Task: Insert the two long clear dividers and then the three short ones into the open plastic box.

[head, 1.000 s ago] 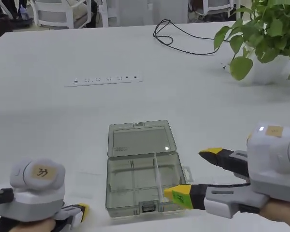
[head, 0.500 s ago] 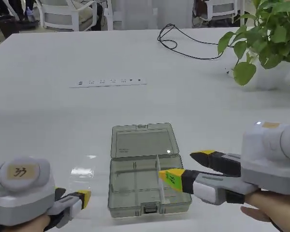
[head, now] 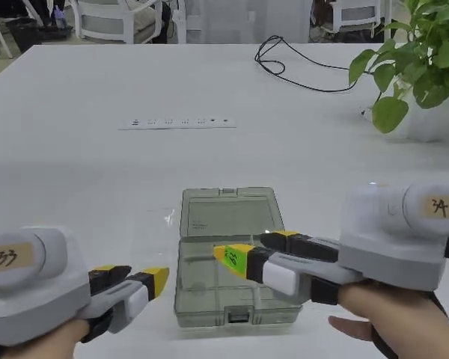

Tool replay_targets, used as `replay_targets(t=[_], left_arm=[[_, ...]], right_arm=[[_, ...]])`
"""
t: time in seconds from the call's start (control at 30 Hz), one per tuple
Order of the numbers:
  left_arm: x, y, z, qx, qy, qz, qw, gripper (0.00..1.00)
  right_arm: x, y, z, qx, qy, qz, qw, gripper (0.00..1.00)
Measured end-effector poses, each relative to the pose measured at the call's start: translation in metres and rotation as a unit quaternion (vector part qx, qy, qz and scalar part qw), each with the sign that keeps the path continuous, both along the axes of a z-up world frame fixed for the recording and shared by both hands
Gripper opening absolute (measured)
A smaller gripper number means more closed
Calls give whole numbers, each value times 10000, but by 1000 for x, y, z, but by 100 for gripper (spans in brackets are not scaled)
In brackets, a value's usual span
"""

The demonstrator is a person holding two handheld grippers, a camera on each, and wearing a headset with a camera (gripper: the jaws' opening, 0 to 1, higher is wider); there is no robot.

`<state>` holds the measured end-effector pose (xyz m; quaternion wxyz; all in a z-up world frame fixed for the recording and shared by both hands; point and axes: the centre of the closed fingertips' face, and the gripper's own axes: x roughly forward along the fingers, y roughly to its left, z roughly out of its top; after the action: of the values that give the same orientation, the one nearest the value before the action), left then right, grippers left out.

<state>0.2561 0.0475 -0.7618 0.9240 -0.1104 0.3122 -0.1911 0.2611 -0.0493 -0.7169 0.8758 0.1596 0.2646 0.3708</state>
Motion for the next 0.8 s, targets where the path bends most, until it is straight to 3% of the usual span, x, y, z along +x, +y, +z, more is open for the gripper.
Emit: replay_targets(t=[0.27,0.5,0.8], left_arm=[[-2,-18,8,-303,-210,-143,9992,30],[-5,-31,17,-460,-353,-258,9980,30],[-11,-48,21,-604,-347,-451,9966,30]], right_arm=[[0,22,-3,534,385,-155,9977,37],[2,31,-6,656,472,-192,9965,32],[5,33,-9,736,512,-255,9956,25]])
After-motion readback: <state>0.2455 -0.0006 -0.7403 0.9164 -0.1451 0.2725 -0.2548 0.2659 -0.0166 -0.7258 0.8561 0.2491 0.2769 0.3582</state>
